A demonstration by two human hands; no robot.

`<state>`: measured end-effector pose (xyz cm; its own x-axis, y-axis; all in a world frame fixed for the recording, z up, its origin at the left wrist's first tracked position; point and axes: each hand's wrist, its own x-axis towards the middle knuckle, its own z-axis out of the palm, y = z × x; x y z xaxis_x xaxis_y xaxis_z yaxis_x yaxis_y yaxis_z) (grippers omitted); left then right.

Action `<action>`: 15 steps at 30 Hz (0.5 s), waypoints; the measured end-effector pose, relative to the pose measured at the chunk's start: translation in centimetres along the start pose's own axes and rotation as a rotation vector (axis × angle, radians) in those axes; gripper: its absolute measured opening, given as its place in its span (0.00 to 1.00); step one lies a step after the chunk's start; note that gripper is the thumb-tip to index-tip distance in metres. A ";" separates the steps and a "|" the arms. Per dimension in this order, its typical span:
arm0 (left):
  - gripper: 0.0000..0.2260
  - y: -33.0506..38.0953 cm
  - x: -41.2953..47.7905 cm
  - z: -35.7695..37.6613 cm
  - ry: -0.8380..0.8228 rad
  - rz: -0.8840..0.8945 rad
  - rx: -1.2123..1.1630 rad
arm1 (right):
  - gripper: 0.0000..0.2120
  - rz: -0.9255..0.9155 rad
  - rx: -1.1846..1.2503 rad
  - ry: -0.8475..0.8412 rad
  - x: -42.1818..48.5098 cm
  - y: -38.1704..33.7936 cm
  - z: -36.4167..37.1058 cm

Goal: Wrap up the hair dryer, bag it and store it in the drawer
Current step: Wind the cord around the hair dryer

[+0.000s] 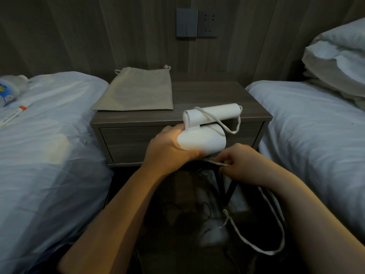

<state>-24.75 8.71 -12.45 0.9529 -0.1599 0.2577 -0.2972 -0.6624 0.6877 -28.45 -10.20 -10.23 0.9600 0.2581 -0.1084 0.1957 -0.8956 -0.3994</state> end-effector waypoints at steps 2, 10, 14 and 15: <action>0.32 0.3 -0.1 0.3 0.001 0.074 0.144 | 0.08 0.018 -0.046 -0.006 0.0 -0.1 0.2; 0.32 0.7 -0.6 0.9 0.119 0.206 0.429 | 0.17 0.173 -0.008 -0.198 -0.2 0.4 0.0; 0.34 -0.3 -0.3 0.9 0.051 0.181 0.538 | 0.12 0.077 -0.094 -0.110 -0.7 -0.3 -1.0; 0.34 -0.4 -0.3 0.9 0.035 0.173 0.532 | 0.09 0.038 -0.115 -0.069 -0.7 -0.4 -1.1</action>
<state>-24.87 8.37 -13.44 0.8876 -0.2811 0.3649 -0.3690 -0.9080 0.1983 -29.02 -10.46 -8.99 0.9519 0.2440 -0.1856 0.1849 -0.9398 -0.2873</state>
